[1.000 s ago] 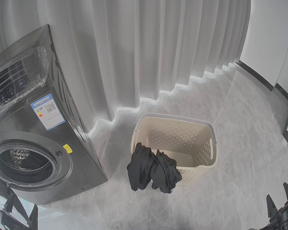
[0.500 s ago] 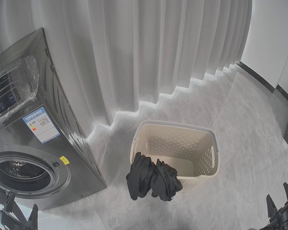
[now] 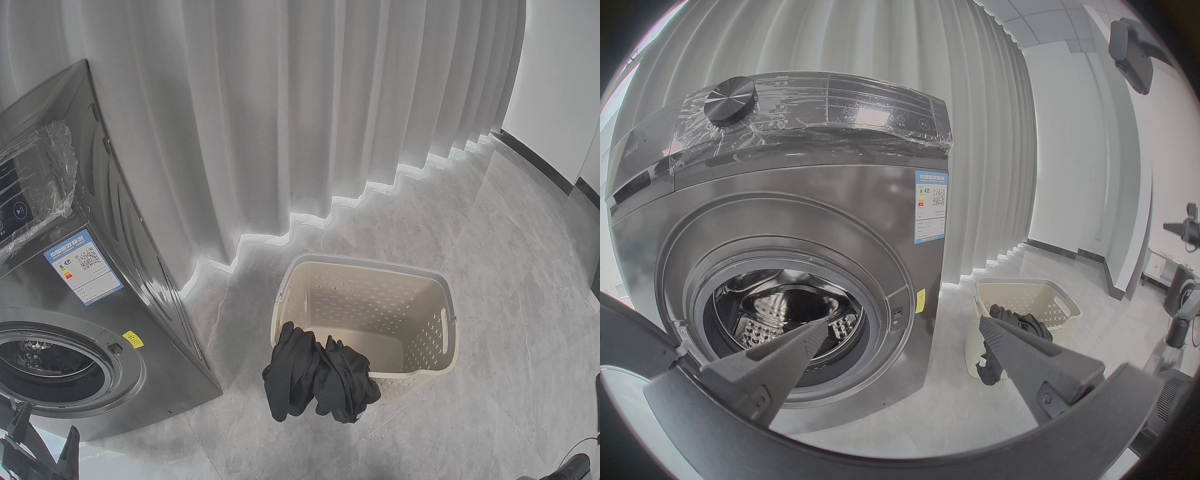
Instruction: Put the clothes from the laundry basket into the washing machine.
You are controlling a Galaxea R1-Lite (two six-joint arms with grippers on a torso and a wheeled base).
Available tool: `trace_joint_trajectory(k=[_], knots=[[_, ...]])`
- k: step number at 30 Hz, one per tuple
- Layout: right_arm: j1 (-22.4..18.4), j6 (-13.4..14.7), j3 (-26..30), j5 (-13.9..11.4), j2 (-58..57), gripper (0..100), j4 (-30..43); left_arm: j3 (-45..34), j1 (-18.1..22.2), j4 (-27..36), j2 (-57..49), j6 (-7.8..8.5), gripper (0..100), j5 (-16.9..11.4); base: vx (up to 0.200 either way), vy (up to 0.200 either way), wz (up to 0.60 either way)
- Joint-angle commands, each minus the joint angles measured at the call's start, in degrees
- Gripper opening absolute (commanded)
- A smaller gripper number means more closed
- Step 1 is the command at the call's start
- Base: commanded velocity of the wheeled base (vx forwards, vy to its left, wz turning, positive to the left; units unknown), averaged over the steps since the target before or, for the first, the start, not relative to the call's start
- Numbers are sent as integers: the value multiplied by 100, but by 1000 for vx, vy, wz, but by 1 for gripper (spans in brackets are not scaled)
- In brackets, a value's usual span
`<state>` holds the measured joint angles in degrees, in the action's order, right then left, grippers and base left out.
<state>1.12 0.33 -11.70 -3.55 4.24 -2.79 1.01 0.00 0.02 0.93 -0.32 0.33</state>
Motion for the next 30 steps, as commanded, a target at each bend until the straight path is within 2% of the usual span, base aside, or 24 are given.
trace_joint_trajectory(k=[1, 3, 4, 6, 11, 19, 30], knots=[[767, 530, -781, -454, 1966, 100, -99, -101, 0, 6, -75, -12, 100, 2, 0, 0, 0], [881, 617, -790, -498, 2195, 100, -108, -101, 0, 6, -75, -12, 100, 2, 0, 0, 0], [1145, 688, -763, -586, 2740, 100, -187, -101, 0, 6, -75, -12, 100, 2, 0, 0, 0], [1338, 714, -781, -621, 3302, 100, -345, -101, 0, 6, -75, -12, 100, 2, 0, 0, 0], [1531, 741, -781, -937, 4559, 100, -1083, -101, 0, 6, -75, -12, 100, 2, 0, 0, 0], [1602, 723, -842, -946, 6255, 100, -2059, -101, 0, 6, -75, -21, 100, 2, 0, 0, 0], [2296, 837, -992, -911, 8514, 100, -3940, -101, 0, 6, -75, -21, 100, 2, 0, 0, 0]])
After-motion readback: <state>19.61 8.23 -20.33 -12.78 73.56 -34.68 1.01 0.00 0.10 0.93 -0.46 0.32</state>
